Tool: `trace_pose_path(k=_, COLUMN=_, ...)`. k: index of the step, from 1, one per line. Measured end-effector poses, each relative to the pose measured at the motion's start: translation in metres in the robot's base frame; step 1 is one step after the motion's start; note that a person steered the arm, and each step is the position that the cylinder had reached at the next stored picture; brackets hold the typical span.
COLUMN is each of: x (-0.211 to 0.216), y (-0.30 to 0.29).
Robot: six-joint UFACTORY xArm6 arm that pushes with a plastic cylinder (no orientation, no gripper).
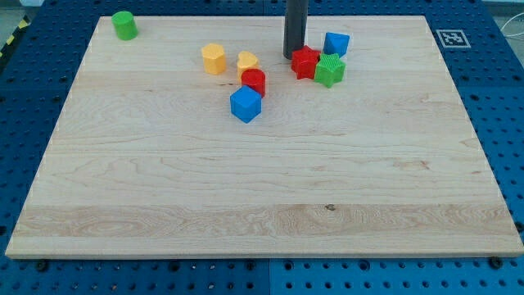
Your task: Slide the blue triangle to the green star
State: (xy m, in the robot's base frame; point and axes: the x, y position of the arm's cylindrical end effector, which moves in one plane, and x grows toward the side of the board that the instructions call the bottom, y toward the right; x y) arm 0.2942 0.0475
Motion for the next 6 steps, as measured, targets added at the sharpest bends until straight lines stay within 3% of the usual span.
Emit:
trace_pose_path(k=1, x=-0.047, y=0.007)
trace_pose_path(k=2, x=-0.061, y=0.064)
trace_pose_path(k=3, x=-0.028, y=0.099)
trace_pose_path(k=4, x=-0.01, y=0.088)
trace_pose_path(k=6, x=-0.019, y=0.089)
